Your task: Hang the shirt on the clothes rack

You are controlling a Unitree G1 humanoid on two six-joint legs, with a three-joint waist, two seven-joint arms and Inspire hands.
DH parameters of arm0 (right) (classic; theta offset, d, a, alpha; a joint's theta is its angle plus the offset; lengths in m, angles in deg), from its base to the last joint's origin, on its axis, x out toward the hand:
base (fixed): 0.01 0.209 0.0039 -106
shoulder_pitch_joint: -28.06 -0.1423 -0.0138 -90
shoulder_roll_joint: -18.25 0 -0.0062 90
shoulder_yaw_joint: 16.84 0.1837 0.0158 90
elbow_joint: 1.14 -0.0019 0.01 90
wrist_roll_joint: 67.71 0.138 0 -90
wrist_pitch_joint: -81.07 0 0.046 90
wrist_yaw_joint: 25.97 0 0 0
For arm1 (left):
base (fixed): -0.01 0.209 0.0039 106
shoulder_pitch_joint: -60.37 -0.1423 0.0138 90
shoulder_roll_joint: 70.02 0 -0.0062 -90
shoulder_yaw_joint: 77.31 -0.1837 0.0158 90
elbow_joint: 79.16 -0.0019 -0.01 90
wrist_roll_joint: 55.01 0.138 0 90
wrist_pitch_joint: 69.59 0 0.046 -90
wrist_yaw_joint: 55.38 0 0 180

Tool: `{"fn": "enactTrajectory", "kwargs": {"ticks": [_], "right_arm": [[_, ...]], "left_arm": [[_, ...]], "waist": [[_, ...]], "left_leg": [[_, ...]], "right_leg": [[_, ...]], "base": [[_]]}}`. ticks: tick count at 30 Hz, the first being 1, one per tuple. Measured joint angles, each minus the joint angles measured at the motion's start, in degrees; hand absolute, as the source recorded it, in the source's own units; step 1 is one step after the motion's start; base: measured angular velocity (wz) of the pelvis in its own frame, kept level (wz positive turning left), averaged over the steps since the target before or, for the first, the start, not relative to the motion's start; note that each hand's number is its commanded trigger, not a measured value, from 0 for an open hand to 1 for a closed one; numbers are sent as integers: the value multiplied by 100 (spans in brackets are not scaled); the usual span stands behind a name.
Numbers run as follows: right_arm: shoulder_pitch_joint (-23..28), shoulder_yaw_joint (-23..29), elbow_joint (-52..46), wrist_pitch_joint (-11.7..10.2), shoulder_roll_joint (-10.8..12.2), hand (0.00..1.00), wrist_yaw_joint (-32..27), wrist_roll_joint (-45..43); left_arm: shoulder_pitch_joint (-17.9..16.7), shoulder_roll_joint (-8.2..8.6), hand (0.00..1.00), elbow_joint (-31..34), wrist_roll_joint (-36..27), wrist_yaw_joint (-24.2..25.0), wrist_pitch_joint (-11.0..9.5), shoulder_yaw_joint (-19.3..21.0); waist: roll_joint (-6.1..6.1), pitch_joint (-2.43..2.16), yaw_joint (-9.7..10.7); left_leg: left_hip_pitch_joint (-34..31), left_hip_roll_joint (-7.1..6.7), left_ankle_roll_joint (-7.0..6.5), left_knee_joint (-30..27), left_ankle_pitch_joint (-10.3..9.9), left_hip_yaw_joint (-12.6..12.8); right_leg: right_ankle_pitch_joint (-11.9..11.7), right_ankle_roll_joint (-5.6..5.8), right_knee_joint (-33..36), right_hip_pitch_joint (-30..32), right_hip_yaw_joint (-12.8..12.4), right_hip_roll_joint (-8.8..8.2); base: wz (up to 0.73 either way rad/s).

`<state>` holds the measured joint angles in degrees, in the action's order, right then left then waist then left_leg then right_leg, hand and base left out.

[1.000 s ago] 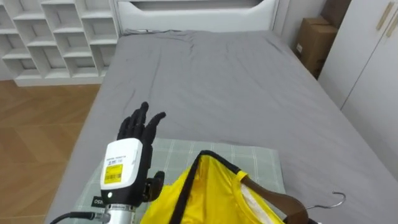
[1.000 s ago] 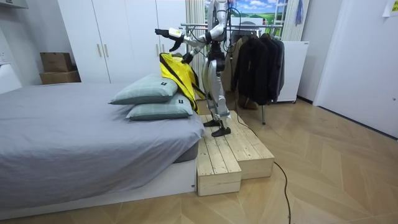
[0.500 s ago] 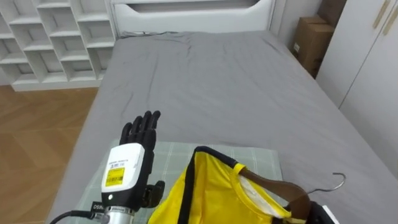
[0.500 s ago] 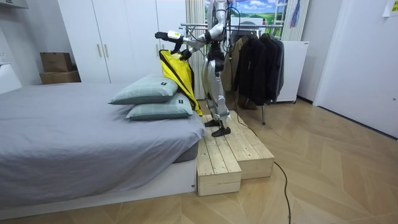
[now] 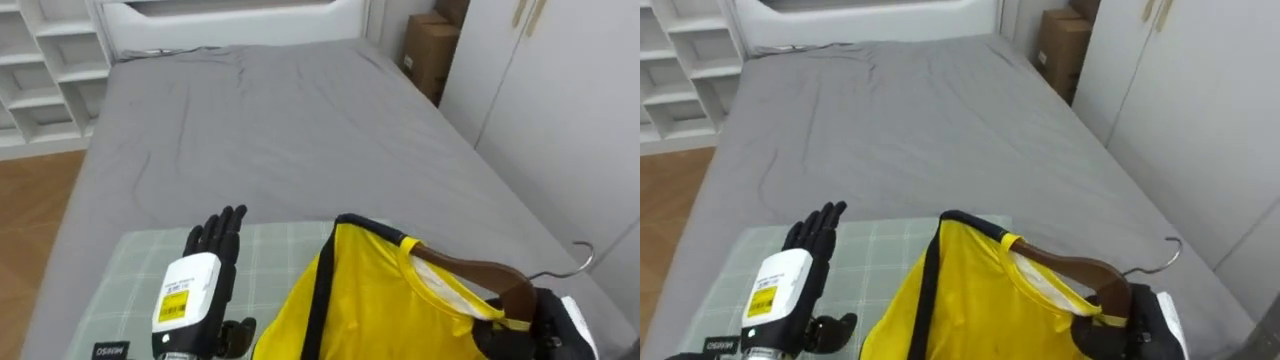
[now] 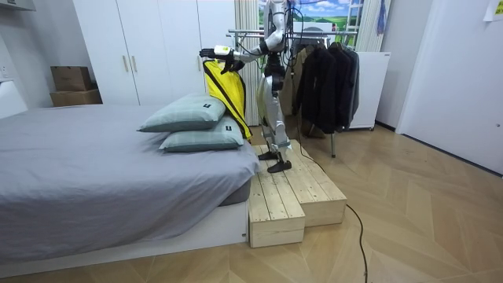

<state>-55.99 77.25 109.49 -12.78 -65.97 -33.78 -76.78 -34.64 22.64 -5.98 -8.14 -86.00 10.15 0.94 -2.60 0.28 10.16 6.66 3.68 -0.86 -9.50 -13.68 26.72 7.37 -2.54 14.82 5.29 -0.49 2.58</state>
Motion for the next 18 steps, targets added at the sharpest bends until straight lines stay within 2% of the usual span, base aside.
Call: {"fn": "enactTrajectory", "kwargs": {"ticks": [1,2,3,4,5,6,7,8,9,10,11,12,13,14,15,16,17,18], "right_arm": [[8,-1,-101,-17,0,100,-19,-305],[2,-2,-141,-67,-11,100,-27,-555],[2,-2,-149,-71,-26,100,-32,-636],[-18,-2,-146,-87,-106,100,-59,-752],[-20,-1,-126,-122,-191,100,-141,-770],[-18,-1,-111,-128,-214,100,-187,-767],[-12,-2,-98,-129,-230,100,-291,-795],[-9,-4,-99,-133,-254,100,-389,-921],[-10,-5,-98,-140,-261,100,-422,-973],[-10,-28,-80,-163,-256,100,-453,-1132],[26,-81,-59,-190,-238,100,-453,-1222],[31,-87,-63,-229,-236,100,-451,-1264],[26,-99,-85,-282,-236,100,-448,-1354],[23,-146,-106,-292,-236,100,-449,-1413],[20,-223,-107,-316,-237,100,-449,-1518],[12,-268,-121,-319,-238,100,-448,-1599],[-2,-341,-168,-362,-238,100,-436,-1758],[-5,-353,-190,-383,-238,100,-429,-1839]], "left_arm": [[-15,9,0,5,-5,-1,-17,85],[-30,27,0,6,-22,-1,-23,160],[-27,27,0,6,-48,0,-23,175],[5,57,0,6,-162,2,-30,181],[27,117,0,6,-301,6,-64,175],[29,126,0,8,-412,6,-104,163],[34,113,0,7,-640,18,-146,120],[35,123,0,7,-810,42,-145,79],[35,128,0,6,-861,51,-145,67],[42,113,0,6,-900,114,-146,66],[47,107,0,6,-895,184,-146,78],[72,106,0,9,-894,210,-147,78],[99,106,0,6,-899,257,-144,77],[97,104,0,-1,-904,310,-130,64],[95,87,0,-1,-921,389,-111,23],[94,78,0,-1,-925,413,-105,6],[95,66,0,-1,-1005,438,-104,-28],[96,69,0,-1,-1043,453,-104,-42]], "waist": [[-9,-2,-120],[-16,1,-196],[-30,-1,-223],[-50,6,-251],[-33,17,-254],[-31,19,-253],[-22,35,-232],[-30,44,-218],[-41,49,-217],[-81,64,-201],[-79,49,-133],[-78,34,-109],[-74,40,-102],[-75,42,-109],[-77,42,-137],[-77,41,-137],[-62,45,-124],[-37,60,-111]], "left_leg": [[37,83,37,-45,-79,369],[59,190,84,-192,-191,737],[67,236,106,-276,-247,904],[67,333,132,-485,-411,1183],[70,460,154,-683,-579,1426],[83,507,167,-760,-636,1541],[116,614,197,-918,-741,1748],[182,648,239,-1050,-845,1927],[225,649,272,-1112,-898,2010],[272,682,366,-1262,-997,2092],[297,790,418,-1331,-1020,2153],[313,816,447,-1335,-1020,2185],[318,874,490,-1422,-1006,2250],[359,932,550,-1470,-968,2254],[369,1031,556,-1715,-964,2253],[357,1121,555,-1916,-963,2245],[305,1309,553,-2349,-961,2191],[281,1405,551,-2564,-960,2112]], "right_leg": [[-106,-71,10,116,365,-11],[-228,-201,30,207,1015,-75],[-260,-255,45,247,1373,-122],[-252,-362,128,314,2087,-225],[-207,-393,294,401,2474,-281],[-168,-338,421,462,2616,-312],[-21,-173,793,615,2799,-425],[113,-148,1133,761,2809,-710],[97,-127,1202,795,2786,-896],[39,-79,1209,789,2634,-1088],[55,-144,1178,777,2596,-948],[60,-160,1163,786,2584,-903],[65,-198,1115,792,2567,-803],[47,-286,1081,791,2523,-688],[73,-413,1088,773,2536,-570],[112,-445,1083,755,2548,-529],[238,-463,1081,715,2555,-461],[295,-428,1076,683,2511,-417]], "base": [[-156],[-166],[-153],[-123],[-114],[-93],[-86],[-80],[-72],[-53],[-42],[-33],[-47],[-69],[-67],[-74],[-59],[-74]]}}
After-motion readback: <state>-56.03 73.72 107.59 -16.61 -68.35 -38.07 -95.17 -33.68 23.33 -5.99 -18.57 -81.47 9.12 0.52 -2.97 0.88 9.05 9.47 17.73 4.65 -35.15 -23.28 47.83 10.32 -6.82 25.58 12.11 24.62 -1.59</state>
